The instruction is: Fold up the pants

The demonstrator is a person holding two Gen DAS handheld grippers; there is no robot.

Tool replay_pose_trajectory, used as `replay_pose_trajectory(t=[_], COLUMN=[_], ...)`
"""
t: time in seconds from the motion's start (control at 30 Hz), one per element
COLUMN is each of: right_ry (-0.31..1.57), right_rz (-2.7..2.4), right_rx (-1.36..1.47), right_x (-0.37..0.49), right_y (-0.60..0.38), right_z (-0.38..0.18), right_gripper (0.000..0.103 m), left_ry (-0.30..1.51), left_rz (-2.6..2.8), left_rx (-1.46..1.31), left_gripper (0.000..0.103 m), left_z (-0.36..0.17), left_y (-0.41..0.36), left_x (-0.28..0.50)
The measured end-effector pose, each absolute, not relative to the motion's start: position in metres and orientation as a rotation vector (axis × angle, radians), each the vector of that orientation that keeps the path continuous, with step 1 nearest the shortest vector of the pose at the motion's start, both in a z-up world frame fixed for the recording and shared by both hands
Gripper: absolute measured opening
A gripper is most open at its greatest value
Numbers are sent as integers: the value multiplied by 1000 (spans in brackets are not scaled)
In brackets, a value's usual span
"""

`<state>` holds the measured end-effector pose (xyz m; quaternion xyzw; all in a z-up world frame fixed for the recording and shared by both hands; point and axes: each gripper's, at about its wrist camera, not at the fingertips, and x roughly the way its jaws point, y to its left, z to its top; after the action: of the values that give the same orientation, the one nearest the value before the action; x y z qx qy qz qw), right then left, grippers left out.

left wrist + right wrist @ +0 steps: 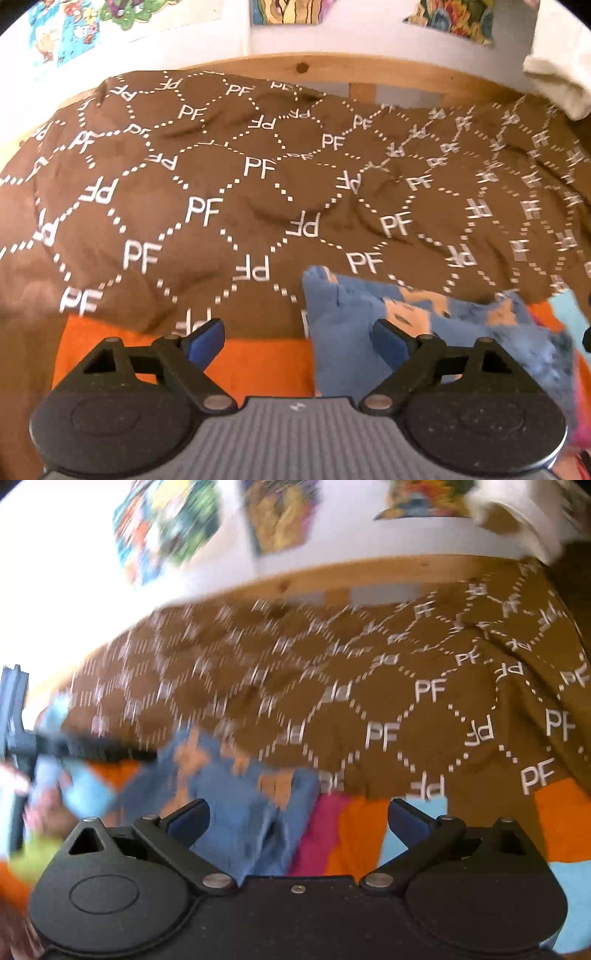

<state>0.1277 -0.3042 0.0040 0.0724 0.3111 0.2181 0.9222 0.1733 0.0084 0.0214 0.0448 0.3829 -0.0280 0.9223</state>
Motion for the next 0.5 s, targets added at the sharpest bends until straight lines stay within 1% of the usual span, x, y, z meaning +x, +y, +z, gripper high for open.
replay_pose_trajectory(t=[0.03,0.17,0.27,0.4,0.5], right_ry=[636,675,691,656,649], right_rz=[433,294,273,289,347], right_rx=[137,-62,-8,20,27], right_x=[134,152,152,139,126], right_y=[-300,-277,-288,-294,-294], right_z=[0,-27,-31,-16,-5], right_gripper=[102,101,102,102,102], left_ry=[789,833,837,816,808], left_rz=[-44,3,6,2,-5], left_rx=[109,130,82,110,126], left_gripper=[90,91,92,92,95], left_z=[17,-2,-5,2,10], left_y=[6,5,10,10,9], left_x=[181,202,199,189,178])
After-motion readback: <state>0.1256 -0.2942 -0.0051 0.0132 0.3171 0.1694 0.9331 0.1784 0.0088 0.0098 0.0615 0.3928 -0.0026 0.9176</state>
